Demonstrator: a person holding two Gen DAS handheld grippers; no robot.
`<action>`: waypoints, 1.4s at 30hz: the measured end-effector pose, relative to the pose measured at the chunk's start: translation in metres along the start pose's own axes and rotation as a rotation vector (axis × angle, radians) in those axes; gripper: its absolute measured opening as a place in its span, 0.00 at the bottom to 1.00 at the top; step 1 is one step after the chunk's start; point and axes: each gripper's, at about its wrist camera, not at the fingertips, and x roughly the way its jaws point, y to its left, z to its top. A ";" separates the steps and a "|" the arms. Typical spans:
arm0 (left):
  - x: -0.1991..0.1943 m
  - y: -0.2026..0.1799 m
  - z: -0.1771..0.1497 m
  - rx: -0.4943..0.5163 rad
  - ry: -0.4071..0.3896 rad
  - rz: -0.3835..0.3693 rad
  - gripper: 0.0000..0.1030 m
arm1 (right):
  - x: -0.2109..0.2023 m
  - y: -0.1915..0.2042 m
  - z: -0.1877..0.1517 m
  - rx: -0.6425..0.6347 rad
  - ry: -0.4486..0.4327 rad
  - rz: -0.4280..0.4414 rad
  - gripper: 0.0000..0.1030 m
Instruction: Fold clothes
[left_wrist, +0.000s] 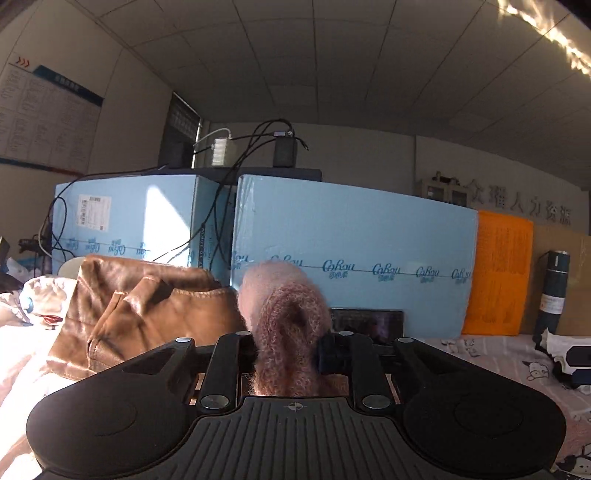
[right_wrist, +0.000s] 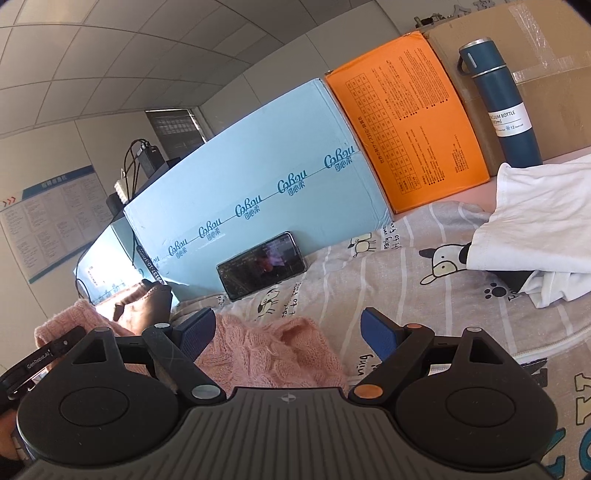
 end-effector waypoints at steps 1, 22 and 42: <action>-0.001 -0.011 0.001 0.016 -0.012 -0.042 0.20 | 0.000 -0.001 0.000 0.008 0.002 0.006 0.82; 0.006 -0.013 -0.023 -0.082 0.199 -0.644 0.96 | -0.002 0.002 -0.002 0.105 0.135 0.344 0.83; 0.055 0.013 -0.038 -0.077 0.451 -0.468 0.99 | 0.059 0.045 -0.022 0.201 0.375 0.171 0.26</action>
